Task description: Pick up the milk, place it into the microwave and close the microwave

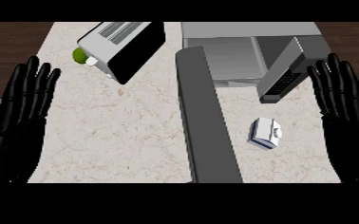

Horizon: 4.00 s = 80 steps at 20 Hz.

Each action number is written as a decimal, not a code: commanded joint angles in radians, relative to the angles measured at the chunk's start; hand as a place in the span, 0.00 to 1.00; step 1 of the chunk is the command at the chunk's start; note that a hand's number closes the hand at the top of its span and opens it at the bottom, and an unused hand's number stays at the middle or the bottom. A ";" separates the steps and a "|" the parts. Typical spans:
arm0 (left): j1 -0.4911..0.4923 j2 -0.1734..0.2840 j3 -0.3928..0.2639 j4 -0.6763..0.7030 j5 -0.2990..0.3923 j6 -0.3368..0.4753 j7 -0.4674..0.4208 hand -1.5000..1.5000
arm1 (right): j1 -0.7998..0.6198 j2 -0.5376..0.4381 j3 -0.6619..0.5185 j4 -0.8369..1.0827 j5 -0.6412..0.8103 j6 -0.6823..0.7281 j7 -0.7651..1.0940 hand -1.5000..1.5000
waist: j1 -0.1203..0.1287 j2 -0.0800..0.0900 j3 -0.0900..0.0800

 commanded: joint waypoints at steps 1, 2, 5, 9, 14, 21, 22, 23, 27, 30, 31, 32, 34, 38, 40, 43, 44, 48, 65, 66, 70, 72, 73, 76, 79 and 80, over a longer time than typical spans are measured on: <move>0.003 -0.018 -0.011 0.033 -0.007 -0.012 -0.060 0.00 | -0.009 -0.042 -0.079 0.024 -0.083 0.056 -0.003 0.00 | 0.039 0.027 0.007; -0.030 -0.038 -0.044 0.064 -0.065 0.015 -0.057 0.00 | 0.015 0.020 -0.001 0.011 0.016 -0.003 -0.031 0.00 | 0.038 0.027 0.007; -0.010 -0.051 -0.026 0.061 -0.065 0.029 -0.054 0.00 | -0.045 0.002 -0.042 0.089 -0.010 0.024 -0.045 0.00 | 0.042 0.027 0.007; 0.077 -0.128 -0.068 0.027 -0.045 0.120 0.045 0.00 | -0.006 0.023 -0.100 0.054 -0.188 0.040 0.058 0.00 | 0.042 0.026 0.007; 0.160 -0.126 -0.103 -0.092 -0.063 0.108 0.068 0.00 | 0.010 0.007 -0.134 0.077 -0.215 0.070 0.044 0.00 | 0.044 0.026 0.007; 0.227 -0.131 -0.158 0.001 -0.077 0.155 -0.071 0.00 | 0.005 -0.008 -0.170 0.212 -0.157 0.073 -0.019 0.00 | 0.044 0.027 0.007; 0.305 -0.113 -0.187 -0.172 -0.083 0.129 0.032 0.00 | 0.097 0.061 -0.089 0.118 -0.093 0.022 -0.010 0.00 | 0.046 0.025 0.007; 0.256 -0.130 -0.204 -0.185 -0.121 0.164 0.079 0.00 | 0.048 0.038 -0.121 0.241 -0.104 0.062 -0.093 0.00 | 0.046 0.026 0.007; 0.304 -0.118 -0.186 -0.152 -0.090 0.138 -0.004 0.00 | 0.115 0.034 -0.140 0.270 -0.126 0.102 -0.141 0.00 | 0.043 0.026 0.007; 0.349 -0.130 -0.259 -0.197 -0.133 0.167 0.015 0.00 | 0.075 0.024 -0.146 0.377 -0.096 0.106 -0.172 0.00 | 0.046 0.027 0.007; 0.386 -0.120 -0.246 -0.183 -0.098 0.140 -0.031 0.00 | 0.107 0.012 -0.169 0.372 -0.090 0.105 -0.189 0.00 | 0.045 0.026 0.007; 0.430 -0.105 -0.241 -0.175 -0.091 0.123 -0.083 0.00 | 0.135 0.058 -0.137 0.389 -0.045 0.070 -0.241 0.00 | 0.047 0.026 0.007; 0.315 -0.130 -0.347 -0.139 -0.190 0.234 -0.003 0.00 | 0.082 0.004 -0.198 0.505 -0.084 0.116 -0.274 0.00 | 0.043 0.028 0.007; 0.438 -0.071 -0.264 -0.264 -0.086 0.144 -0.025 0.00 | 0.126 0.035 -0.193 0.606 -0.028 0.092 -0.419 0.00 | 0.048 0.027 0.007; 0.434 -0.123 -0.372 -0.192 -0.192 0.193 -0.063 0.00 | 0.159 0.045 -0.167 0.689 0.019 0.103 -0.512 0.00 | 0.047 0.027 0.007; 0.400 -0.100 -0.296 -0.182 -0.118 0.177 -0.040 0.00 | 0.126 0.022 -0.215 0.770 -0.017 0.117 -0.538 0.00 | 0.044 0.027 0.007; 0.514 -0.116 -0.411 -0.236 -0.187 0.203 -0.074 0.00 | 0.057 -0.019 -0.263 0.854 -0.036 0.127 -0.554 0.00 | 0.052 0.027 0.007; 0.421 -0.099 -0.335 -0.228 -0.150 0.201 -0.020 0.00 | 0.047 0.010 -0.237 0.964 -0.011 0.122 -0.645 0.00 | 0.047 0.027 0.007; 0.460 -0.074 -0.390 -0.257 -0.183 0.223 -0.025 0.00 | -0.271 -0.118 -0.342 1.746 0.023 0.179 -1.096 0.00 | 0.060 0.031 0.009; 0.427 -0.065 -0.351 -0.290 -0.159 0.219 0.027 0.00 | -0.278 -0.114 -0.330 1.746 0.026 0.181 -1.070 0.00 | 0.055 0.030 0.009; 0.481 -0.068 -0.372 -0.259 -0.141 0.215 -0.043 0.00 | -0.269 -0.126 -0.271 1.759 0.102 0.166 -1.158 1.00 | 0.066 0.034 0.010; 0.509 -0.080 -0.435 -0.289 -0.184 0.231 -0.040 0.00 | -0.261 -0.120 -0.238 1.695 0.149 0.051 -1.173 1.00 | 0.066 0.029 0.010; 0.503 -0.057 -0.383 -0.274 -0.131 0.204 -0.063 0.00 | -0.243 -0.135 -0.268 1.724 0.125 0.083 -1.239 1.00 | 0.063 0.032 0.010; 0.504 -0.043 -0.345 -0.246 -0.109 0.194 -0.089 0.00 | -0.287 -0.112 -0.284 1.749 0.087 0.192 -1.229 1.00 | 0.064 0.032 0.010; 0.470 -0.067 -0.354 -0.224 -0.122 0.213 -0.069 0.00 | -0.228 -0.075 -0.213 1.666 0.107 0.283 -1.254 1.00 | 0.045 0.028 0.008; 0.482 -0.033 -0.302 -0.260 -0.070 0.183 -0.054 0.00 | -0.244 -0.057 -0.206 1.663 0.101 0.290 -1.235 1.00 | 0.052 0.028 0.008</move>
